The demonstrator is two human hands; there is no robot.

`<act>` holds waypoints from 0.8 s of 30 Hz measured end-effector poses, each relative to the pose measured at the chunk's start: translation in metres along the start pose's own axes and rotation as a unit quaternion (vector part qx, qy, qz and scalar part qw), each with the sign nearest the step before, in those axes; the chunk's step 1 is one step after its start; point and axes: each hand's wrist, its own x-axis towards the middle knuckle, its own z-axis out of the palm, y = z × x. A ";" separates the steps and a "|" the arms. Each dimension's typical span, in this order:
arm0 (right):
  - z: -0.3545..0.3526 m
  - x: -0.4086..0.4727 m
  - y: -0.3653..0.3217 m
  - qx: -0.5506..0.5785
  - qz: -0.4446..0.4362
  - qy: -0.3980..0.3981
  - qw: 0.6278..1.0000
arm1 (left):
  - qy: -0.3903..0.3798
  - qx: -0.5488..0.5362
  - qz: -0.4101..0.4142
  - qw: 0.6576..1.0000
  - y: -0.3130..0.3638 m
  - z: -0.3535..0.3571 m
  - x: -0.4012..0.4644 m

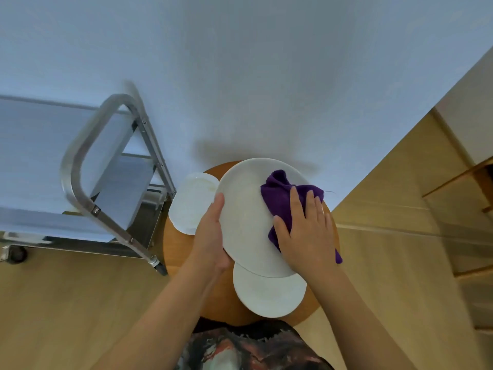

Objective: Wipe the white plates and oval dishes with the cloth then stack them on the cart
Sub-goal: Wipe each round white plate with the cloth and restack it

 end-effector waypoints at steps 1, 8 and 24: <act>0.002 0.002 0.000 0.010 0.005 0.010 1.000 | 0.003 0.015 0.004 1.000 -0.001 0.000 -0.001; 0.010 0.024 -0.024 0.154 0.014 0.041 0.987 | -0.045 0.079 0.008 0.996 -0.006 0.008 -0.003; 0.008 0.001 -0.024 0.324 -0.215 -0.177 0.904 | 0.067 -0.041 -0.012 0.997 0.008 0.012 0.013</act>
